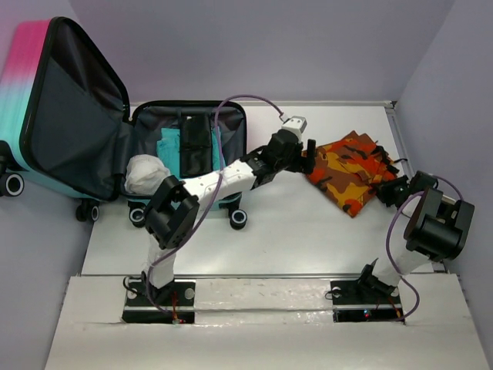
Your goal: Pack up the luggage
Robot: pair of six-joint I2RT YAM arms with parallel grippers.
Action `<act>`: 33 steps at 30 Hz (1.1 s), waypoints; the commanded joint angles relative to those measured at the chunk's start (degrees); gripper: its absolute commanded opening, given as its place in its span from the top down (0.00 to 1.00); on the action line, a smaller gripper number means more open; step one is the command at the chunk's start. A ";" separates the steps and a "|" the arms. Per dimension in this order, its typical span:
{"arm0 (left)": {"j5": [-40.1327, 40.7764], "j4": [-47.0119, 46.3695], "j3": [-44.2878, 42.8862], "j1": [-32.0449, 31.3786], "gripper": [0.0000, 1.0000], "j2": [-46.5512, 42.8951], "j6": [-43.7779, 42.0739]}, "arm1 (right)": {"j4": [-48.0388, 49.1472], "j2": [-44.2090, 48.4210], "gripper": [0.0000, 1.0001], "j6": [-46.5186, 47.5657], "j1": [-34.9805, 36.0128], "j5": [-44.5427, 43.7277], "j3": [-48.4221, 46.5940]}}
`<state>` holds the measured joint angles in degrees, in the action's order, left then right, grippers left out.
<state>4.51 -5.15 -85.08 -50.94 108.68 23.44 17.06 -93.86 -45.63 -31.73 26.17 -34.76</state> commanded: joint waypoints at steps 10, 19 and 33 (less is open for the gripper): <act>-3.64 19.82 -38.30 6.99 0.02 27.62 -7.71 | -6.77 0.00 0.93 8.00 6.58 -2.62 -2.94; -9.96 25.18 -53.08 9.54 0.01 39.84 -6.83 | -8.01 5.44 0.93 10.55 7.11 1.34 1.10; -27.45 14.39 -39.65 10.50 0.03 38.54 1.16 | -8.27 4.31 0.93 10.82 9.92 0.11 -0.22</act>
<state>-14.87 10.07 -130.65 -40.77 149.82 19.57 10.50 -88.60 -36.82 -23.55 25.98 -34.02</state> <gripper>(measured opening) 0.970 0.209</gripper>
